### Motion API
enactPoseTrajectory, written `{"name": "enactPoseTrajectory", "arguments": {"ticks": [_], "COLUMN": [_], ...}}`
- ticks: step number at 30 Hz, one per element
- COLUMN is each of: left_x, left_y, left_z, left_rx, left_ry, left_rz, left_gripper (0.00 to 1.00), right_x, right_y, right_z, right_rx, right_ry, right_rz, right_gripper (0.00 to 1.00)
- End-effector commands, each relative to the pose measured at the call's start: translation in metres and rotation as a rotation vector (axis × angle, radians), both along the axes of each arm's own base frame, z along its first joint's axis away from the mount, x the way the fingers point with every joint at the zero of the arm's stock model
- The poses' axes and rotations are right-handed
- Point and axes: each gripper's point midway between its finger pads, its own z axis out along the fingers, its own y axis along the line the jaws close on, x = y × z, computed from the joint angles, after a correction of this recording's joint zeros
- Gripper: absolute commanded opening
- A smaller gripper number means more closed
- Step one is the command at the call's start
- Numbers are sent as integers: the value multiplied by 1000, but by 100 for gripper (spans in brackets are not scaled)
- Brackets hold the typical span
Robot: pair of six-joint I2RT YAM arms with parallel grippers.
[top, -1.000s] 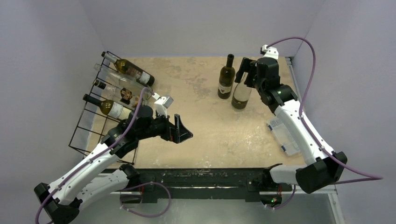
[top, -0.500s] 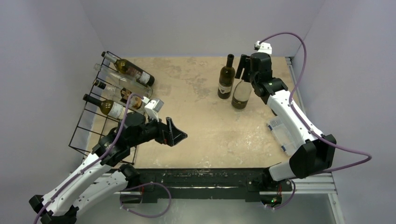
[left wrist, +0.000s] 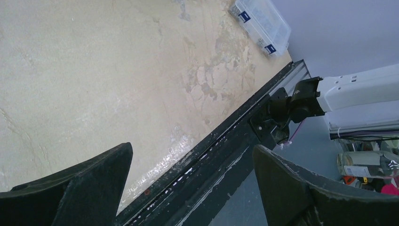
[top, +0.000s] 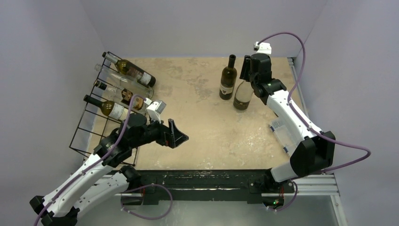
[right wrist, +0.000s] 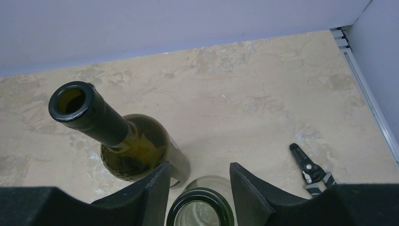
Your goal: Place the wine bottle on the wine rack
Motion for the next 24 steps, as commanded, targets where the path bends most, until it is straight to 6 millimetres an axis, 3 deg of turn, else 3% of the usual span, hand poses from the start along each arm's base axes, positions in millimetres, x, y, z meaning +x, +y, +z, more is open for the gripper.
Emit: {"name": "enactPoseTrajectory", "arguments": {"ticks": [1, 6, 14, 20, 24], "left_x": [3, 3, 2, 6, 10], "left_y": [-9, -13, -17, -22, -30], "left_z": [12, 16, 25, 27, 31], "left_rx": [-22, -33, -50, -46, -57], "left_ry": [-34, -29, -43, -33, -25], "left_rz": [-35, -51, -70, -76, -92], "left_gripper": [100, 100, 100, 100, 100], "right_x": [7, 7, 2, -21, -43], "right_y": [-7, -8, -6, -1, 8], "right_z": [11, 8, 7, 16, 30], "right_rx": [-32, -42, -32, 22, 80], "right_ry": [-56, -48, -41, -38, -49], "right_rz": [-29, -30, -14, 37, 110], "right_gripper": [53, 48, 18, 2, 0]}}
